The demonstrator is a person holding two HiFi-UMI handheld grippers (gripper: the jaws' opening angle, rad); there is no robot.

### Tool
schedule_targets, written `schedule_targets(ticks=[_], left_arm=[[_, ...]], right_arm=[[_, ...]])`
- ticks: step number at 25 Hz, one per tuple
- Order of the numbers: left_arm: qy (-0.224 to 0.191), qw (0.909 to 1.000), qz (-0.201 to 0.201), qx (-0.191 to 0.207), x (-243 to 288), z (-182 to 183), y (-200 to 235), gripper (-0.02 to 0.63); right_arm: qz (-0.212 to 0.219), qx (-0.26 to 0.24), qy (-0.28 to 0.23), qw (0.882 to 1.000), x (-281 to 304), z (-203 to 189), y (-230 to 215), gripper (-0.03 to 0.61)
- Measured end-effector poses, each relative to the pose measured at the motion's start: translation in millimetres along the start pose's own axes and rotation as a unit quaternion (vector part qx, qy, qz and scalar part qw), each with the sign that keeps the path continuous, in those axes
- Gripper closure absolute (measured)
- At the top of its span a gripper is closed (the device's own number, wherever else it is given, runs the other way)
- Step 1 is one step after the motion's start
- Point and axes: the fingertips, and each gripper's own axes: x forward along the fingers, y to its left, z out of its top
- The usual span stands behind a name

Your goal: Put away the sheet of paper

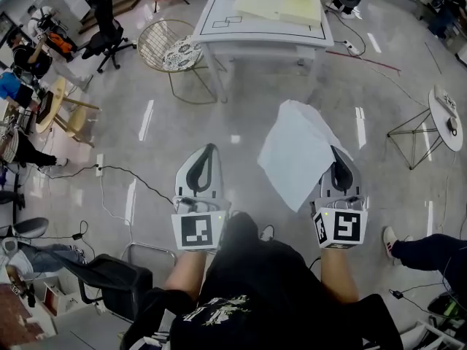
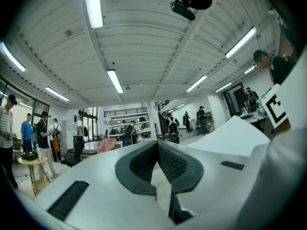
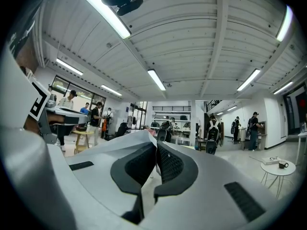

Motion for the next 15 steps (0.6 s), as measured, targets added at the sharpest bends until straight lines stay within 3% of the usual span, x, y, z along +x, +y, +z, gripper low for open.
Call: schedule_targets(ticks=[15], left_arm=[[-0.01, 0.9999, -0.007, -0.004, 59, -4, 2, 0.612]], right_arm=[[0.006, 0.005, -0.006, 1.0, 52, -9, -15, 0.58]])
